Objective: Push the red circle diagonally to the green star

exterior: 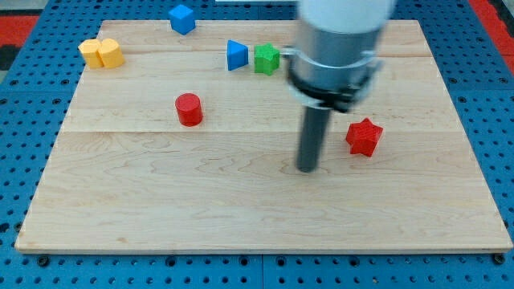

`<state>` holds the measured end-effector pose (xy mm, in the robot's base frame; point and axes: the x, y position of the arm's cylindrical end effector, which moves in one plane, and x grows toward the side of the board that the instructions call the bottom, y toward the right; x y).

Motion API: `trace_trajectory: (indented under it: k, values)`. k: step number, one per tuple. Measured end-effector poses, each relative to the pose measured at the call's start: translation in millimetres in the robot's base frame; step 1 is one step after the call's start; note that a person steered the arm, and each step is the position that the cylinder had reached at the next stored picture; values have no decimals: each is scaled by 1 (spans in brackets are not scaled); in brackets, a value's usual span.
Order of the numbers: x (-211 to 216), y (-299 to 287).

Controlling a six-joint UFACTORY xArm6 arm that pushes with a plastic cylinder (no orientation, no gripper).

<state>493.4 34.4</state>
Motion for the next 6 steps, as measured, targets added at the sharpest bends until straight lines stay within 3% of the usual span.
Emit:
trace_trajectory:
  k: [2, 3, 5, 6]
  values:
    - [-78, -174]
    - [-87, -198]
    - [-161, -230]
    - [-121, -170]
